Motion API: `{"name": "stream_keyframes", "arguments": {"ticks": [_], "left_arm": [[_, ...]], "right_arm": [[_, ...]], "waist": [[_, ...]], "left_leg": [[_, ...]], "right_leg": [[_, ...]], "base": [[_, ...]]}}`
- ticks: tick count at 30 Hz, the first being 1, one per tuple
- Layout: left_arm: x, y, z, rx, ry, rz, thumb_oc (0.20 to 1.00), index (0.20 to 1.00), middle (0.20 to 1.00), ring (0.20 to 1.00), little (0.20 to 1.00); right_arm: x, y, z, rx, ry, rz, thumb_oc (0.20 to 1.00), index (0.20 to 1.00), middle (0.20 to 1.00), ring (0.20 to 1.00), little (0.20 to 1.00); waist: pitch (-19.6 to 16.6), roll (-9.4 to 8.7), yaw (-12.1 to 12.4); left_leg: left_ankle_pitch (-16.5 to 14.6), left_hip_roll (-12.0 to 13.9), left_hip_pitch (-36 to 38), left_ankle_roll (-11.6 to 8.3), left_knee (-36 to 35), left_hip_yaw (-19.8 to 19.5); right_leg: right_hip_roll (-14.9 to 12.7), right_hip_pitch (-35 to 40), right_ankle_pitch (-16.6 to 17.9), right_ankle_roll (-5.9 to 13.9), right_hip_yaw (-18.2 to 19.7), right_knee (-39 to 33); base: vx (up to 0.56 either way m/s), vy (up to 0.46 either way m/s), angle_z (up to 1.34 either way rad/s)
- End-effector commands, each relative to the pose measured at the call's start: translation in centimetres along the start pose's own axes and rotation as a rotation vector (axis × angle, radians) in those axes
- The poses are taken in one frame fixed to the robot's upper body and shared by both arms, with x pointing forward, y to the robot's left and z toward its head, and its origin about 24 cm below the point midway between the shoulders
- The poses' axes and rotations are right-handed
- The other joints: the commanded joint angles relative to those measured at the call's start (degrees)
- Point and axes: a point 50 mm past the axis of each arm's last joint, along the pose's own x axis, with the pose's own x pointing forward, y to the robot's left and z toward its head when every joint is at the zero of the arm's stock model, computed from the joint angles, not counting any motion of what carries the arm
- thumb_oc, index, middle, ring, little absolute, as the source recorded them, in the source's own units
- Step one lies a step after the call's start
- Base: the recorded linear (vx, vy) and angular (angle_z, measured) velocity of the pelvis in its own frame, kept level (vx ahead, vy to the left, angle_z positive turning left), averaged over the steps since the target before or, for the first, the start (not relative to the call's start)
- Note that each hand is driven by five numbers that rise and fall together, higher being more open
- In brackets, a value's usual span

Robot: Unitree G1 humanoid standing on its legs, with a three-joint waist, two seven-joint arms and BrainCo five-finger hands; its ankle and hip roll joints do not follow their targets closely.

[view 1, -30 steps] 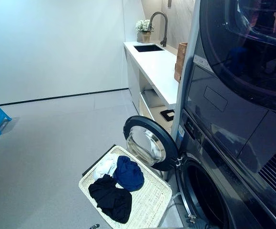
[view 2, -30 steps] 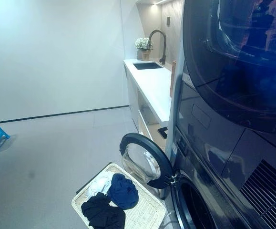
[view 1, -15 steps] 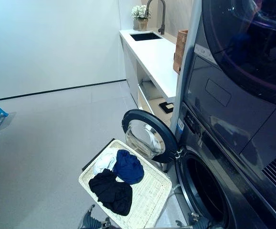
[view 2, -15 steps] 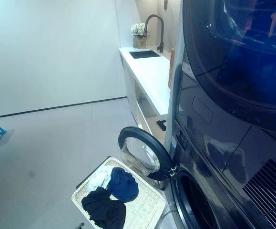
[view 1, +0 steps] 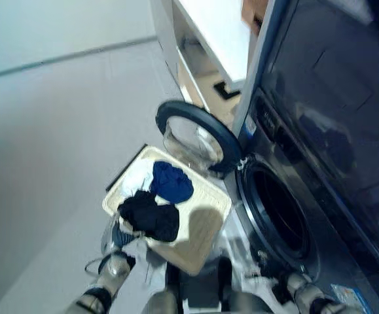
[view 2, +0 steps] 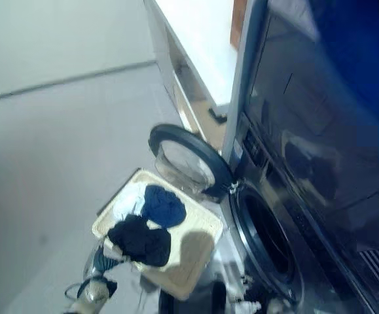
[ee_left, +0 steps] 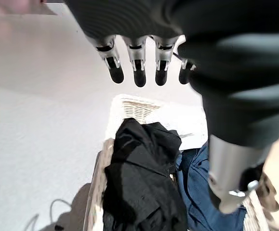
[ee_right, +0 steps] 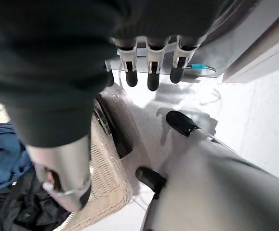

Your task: Put the clothes into the washing machine.

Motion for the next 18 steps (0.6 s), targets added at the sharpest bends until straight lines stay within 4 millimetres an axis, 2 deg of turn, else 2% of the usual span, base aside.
{"name": "stream_keyframes", "arguments": {"ticks": [1,2,5,10,11,18], "left_arm": [[2.0,2.4,1.7,0.065,-0.067,0.112,1.000,1.000,1.000,1.000,1.000],[2.9,3.5,2.5,0.117,-0.101,0.148,1.000,1.000,1.000,1.000,1.000],[4.0,4.8,3.5,0.160,-0.109,0.189,1.000,1.000,1.000,1.000,1.000],[5.3,6.3,5.1,0.211,-0.123,0.191,1.000,1.000,1.000,1.000,1.000],[5.9,6.8,5.8,0.213,-0.112,0.185,1.000,1.000,1.000,1.000,1.000],[7.2,8.4,6.8,0.324,-0.057,0.174,1.000,1.000,1.000,1.000,1.000]], "right_arm": [[0.6,-0.3,3.4,0.003,-0.117,-0.015,1.000,1.000,1.000,1.000,1.000],[0.8,-0.9,4.6,-0.002,-0.143,-0.035,1.000,1.000,1.000,1.000,1.000],[0.9,-2.0,6.2,-0.020,-0.174,-0.052,1.000,1.000,1.000,1.000,1.000],[1.0,-2.5,8.1,-0.069,-0.230,-0.048,1.000,1.000,1.000,1.000,1.000],[1.0,-2.8,9.2,-0.082,-0.256,-0.051,1.000,1.000,1.000,1.000,1.000],[0.8,-3.5,12.4,-0.081,-0.343,-0.070,1.000,1.000,1.000,1.000,1.000]], "waist": [[0.89,-1.85,-1.25],[2.35,-1.75,-1.56],[4.37,-1.92,-2.07],[6.91,-2.78,-2.58],[7.91,-3.30,-2.72],[8.05,-5.27,-3.78]], "left_leg": [[-4.36,-5.66,-1.41,3.46,2.37,1.18],[-4.01,-5.73,-2.93,3.24,2.83,1.53],[-3.47,-5.74,-5.14,2.82,3.58,1.69],[-2.53,-5.54,-7.56,2.35,4.33,2.15],[-2.13,-5.45,-8.60,2.11,4.57,2.13],[-0.79,-5.07,-14.33,1.22,5.46,2.85]], "right_leg": [[-0.65,-3.37,0.01,3.76,3.08,2.21],[-0.64,-4.87,0.48,3.66,3.42,2.29],[-0.61,-7.22,1.37,3.65,3.73,2.44],[-0.50,-9.88,2.28,3.71,3.58,3.24],[-0.46,-11.09,2.64,3.72,3.30,3.55],[-0.22,-17.22,3.98,3.87,2.63,4.54]], "base": [[-0.10,0.114,-0.12],[-0.10,0.084,-0.02],[-0.09,0.063,-0.11],[-0.07,0.013,-0.10],[-0.05,0.014,-0.03],[-0.03,0.005,-0.09]]}}
